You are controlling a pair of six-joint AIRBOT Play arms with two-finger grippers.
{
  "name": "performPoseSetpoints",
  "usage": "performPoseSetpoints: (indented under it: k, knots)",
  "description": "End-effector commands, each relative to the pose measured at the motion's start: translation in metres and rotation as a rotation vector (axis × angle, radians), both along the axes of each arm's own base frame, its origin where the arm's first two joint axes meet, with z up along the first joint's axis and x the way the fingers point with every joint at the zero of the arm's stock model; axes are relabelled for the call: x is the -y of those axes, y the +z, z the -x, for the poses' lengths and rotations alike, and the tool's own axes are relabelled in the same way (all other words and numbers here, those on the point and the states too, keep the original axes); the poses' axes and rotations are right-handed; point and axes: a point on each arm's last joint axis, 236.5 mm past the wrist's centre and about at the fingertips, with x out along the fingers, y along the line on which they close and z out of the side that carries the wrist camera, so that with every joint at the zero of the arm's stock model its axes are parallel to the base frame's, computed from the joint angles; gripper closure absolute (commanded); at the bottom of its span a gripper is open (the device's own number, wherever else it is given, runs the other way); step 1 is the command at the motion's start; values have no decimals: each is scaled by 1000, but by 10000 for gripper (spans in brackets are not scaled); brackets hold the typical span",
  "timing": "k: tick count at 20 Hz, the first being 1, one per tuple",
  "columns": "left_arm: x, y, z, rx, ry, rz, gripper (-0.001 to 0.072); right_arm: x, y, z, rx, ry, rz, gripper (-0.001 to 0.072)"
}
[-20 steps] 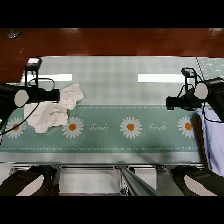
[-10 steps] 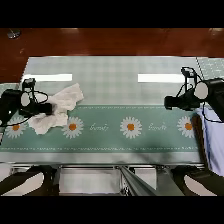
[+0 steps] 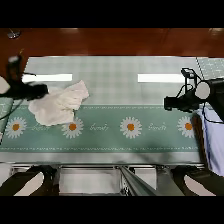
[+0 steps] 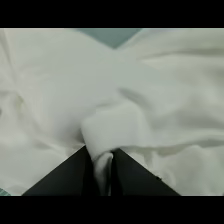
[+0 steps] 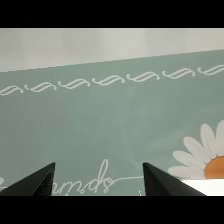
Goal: Fold the shirts.
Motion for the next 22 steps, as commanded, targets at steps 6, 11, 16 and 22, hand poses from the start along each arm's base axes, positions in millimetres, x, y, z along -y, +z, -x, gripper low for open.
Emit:
performPoseSetpoints:
  k: [6,11,16,22]
  knots:
    - [96,317,49,757,-257,328,678,0,62,2,195,3,-27,82]
    - [151,441,91,1064,-424,516,678,-1,106,13,336,0,-56,83]
    - [229,478,126,1167,-674,630,678,1,131,25,409,-24,-80,82]
    - [332,378,124,878,-864,696,677,1,134,28,414,-35,-85,83]
